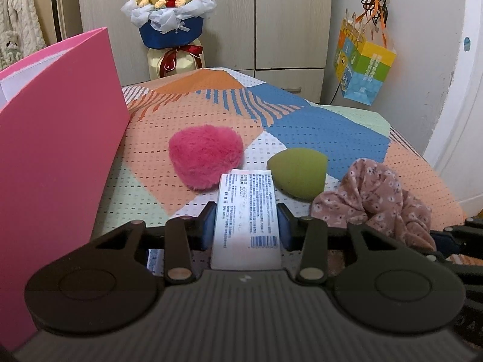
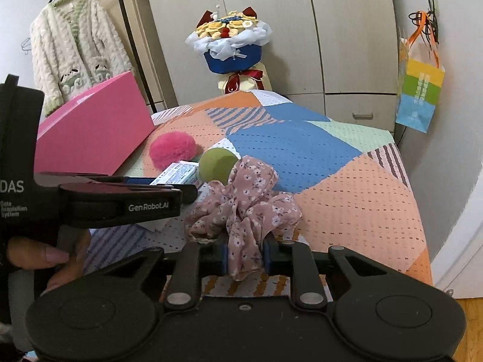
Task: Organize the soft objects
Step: 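Grasp the small white box with the left gripper while the right gripper grasps the pink floral scrunchie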
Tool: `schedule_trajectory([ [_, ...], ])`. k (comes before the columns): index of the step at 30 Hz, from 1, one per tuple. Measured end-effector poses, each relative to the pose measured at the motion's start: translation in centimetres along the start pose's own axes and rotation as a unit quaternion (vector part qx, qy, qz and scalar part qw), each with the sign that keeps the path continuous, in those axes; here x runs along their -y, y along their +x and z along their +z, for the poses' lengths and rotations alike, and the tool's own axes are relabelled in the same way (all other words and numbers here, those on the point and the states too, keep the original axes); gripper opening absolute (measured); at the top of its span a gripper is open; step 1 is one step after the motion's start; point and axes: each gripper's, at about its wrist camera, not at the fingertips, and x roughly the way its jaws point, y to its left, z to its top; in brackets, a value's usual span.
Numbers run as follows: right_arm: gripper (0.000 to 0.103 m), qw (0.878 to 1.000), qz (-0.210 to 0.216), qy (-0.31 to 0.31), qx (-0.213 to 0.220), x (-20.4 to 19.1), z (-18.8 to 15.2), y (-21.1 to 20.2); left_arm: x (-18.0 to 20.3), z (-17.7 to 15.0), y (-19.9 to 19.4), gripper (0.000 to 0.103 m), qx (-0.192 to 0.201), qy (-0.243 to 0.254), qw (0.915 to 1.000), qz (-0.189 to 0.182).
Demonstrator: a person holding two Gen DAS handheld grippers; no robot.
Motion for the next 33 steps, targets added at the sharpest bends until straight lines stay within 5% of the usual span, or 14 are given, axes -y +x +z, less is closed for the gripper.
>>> schedule_trajectory([
  [33,0.018,1.000,-0.026,-0.004,-0.004,-3.6,-2.7,-5.7,-2.6,-4.2,-8.2,0.039,-0.031,-0.049,0.9918,-0.114],
])
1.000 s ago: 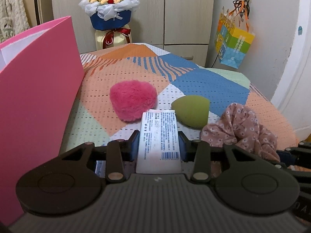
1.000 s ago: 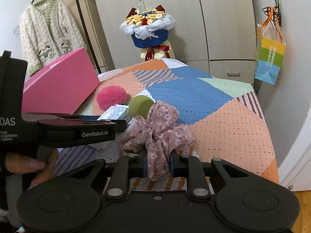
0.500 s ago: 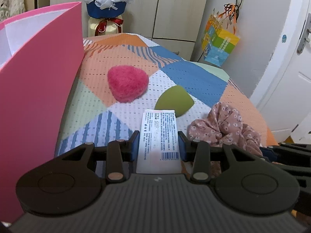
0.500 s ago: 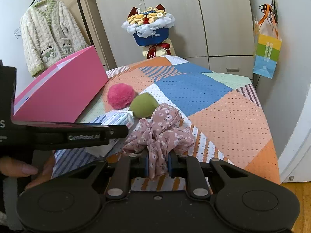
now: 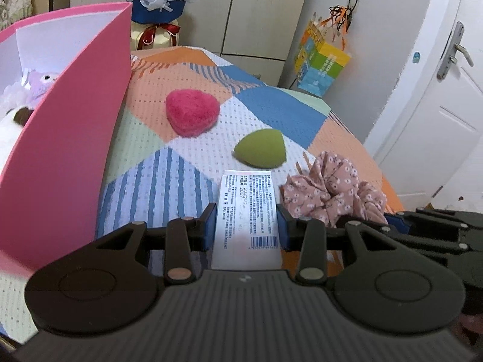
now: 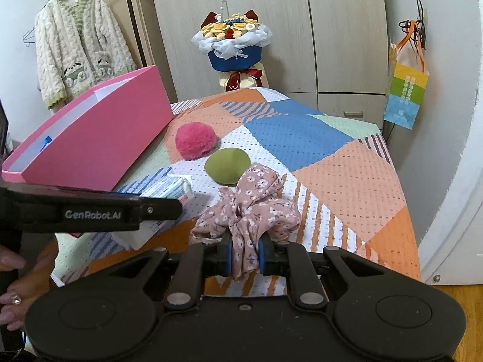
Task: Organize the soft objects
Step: 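Grasp the small white box with the left gripper while the right gripper grasps the pink floral scrunchie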
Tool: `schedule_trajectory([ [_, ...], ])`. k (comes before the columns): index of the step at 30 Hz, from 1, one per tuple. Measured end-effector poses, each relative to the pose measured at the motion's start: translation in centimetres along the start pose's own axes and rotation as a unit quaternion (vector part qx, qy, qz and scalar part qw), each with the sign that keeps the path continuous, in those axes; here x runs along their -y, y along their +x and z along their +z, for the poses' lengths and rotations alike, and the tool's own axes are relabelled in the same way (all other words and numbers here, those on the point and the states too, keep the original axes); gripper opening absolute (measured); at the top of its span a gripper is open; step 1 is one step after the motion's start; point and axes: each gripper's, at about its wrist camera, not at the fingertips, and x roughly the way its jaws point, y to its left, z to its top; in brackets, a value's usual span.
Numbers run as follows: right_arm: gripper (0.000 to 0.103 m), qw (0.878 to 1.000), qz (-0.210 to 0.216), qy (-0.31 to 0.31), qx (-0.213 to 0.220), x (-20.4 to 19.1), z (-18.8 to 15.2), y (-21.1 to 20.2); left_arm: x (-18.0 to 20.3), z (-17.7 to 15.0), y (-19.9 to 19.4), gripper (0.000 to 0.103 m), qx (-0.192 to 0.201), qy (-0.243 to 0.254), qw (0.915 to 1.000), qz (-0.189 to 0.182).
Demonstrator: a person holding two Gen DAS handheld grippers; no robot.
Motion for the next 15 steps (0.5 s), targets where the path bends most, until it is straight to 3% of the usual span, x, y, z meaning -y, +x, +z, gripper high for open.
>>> schedule_trajectory([
  [8,0.018,1.000,0.002,-0.008,0.002,-0.7,-0.4,-1.3,-0.1,-0.9,-2.1,0.039,-0.019,0.013,0.9996,-0.018],
  [15,0.018,0.999,0.010,-0.034,-0.025,-1.6,-0.7,-2.7,-0.8,-1.6,-4.6,0.039,-0.049,0.033,0.9978,-0.030],
])
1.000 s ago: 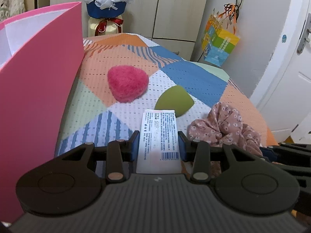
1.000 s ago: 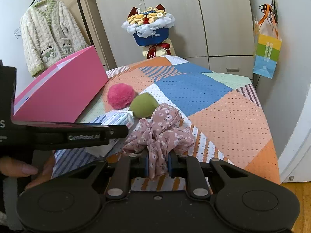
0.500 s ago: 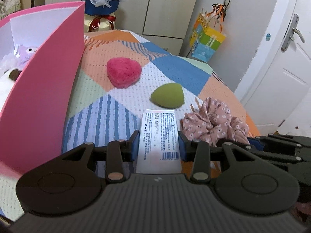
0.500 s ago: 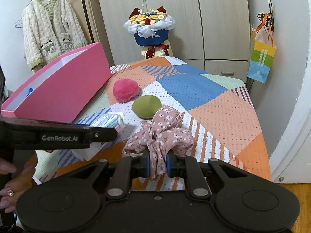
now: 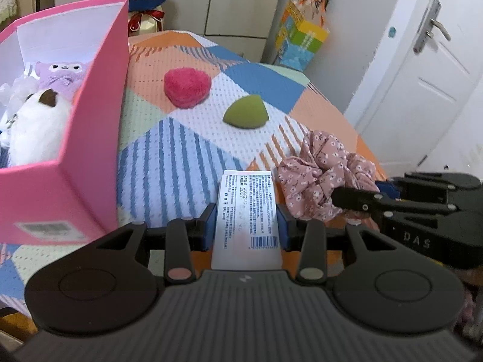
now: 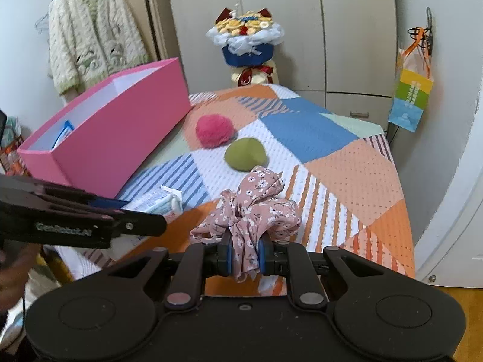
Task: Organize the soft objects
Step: 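Carry the white box and the scrunchie toward the pink box with both grippers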
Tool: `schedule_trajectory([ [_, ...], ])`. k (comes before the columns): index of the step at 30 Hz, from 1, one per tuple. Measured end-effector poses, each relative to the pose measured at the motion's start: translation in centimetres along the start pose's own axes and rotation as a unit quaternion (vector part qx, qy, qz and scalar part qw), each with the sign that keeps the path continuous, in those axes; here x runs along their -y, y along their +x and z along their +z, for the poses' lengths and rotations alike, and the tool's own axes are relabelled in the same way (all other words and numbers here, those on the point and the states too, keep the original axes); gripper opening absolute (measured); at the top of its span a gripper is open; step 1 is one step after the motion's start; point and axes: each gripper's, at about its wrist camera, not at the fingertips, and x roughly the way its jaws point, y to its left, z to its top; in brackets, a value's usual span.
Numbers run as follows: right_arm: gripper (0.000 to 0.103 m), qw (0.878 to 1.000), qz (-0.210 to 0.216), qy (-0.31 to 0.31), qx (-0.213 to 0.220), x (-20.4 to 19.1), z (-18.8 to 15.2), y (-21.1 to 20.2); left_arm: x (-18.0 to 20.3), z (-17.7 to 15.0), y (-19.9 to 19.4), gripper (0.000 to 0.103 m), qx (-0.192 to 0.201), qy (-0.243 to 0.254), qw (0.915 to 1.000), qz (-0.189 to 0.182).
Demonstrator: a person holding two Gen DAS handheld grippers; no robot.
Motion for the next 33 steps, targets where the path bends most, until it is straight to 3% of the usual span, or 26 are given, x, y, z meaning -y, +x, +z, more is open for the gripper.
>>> schedule_trajectory([
  [4,0.018,1.000,0.012,-0.018,-0.020,-1.0,0.1,-0.8,-0.7,-0.3,-1.7,0.039,-0.015,0.014,0.9998,-0.008],
  [9,0.018,0.998,0.038,-0.047,-0.030,-3.1,0.8,-2.2,-1.7,-0.5,-4.1,0.039,-0.023,0.036,0.9991,0.011],
  [33,0.019,0.971,0.178,-0.145,-0.060,-14.0,6.3,-3.8,-8.2,-0.9,-13.3,0.039,-0.038,0.030,0.9988,-0.005],
])
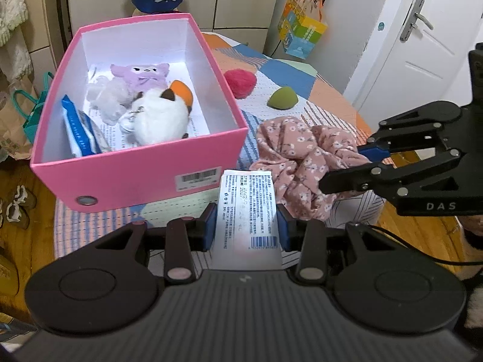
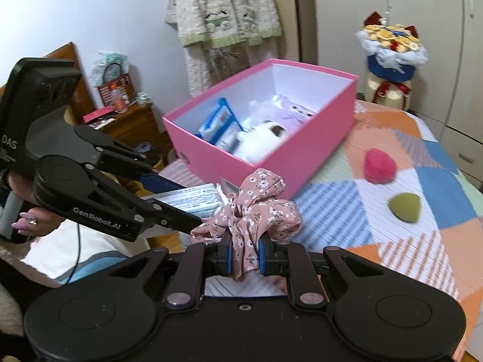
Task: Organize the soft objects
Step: 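Carry the white box and the scrunchie toward the pink box with both grippers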
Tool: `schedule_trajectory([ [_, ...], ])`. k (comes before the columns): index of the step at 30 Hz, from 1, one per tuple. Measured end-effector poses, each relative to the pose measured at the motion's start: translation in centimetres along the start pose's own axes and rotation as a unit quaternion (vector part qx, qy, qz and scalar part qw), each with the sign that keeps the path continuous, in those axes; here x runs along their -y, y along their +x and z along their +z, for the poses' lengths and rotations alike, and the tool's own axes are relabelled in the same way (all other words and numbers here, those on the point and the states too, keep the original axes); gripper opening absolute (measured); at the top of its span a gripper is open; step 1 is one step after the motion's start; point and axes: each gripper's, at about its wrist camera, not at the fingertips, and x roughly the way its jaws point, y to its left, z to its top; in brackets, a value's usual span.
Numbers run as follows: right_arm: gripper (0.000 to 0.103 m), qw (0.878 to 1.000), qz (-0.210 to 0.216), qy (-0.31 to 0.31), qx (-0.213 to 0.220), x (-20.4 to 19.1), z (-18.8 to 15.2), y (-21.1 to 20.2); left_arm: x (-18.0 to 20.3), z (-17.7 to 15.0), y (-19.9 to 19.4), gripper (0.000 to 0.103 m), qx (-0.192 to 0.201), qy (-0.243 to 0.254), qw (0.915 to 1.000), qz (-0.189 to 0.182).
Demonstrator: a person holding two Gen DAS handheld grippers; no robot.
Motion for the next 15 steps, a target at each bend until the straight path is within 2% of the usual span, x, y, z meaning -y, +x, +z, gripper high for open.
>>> schedule_trajectory([
  [3,0.019,1.000,0.013,-0.006,0.001,-0.7,1.3,0.3,-0.9,0.6,-1.2,0.039,0.003,0.003,1.0000,-0.005],
  [7,0.019,1.000,0.015,-0.016,0.014,-1.1,3.2,0.7,-2.2,2.0,-2.4,0.039,0.028,0.009,0.9996,0.004],
  [15,0.019,0.998,-0.010,-0.021,0.058,-0.2,7.7,2.9,-5.7,6.4,-1.6,0.039,0.069,0.000,0.9973,0.024],
])
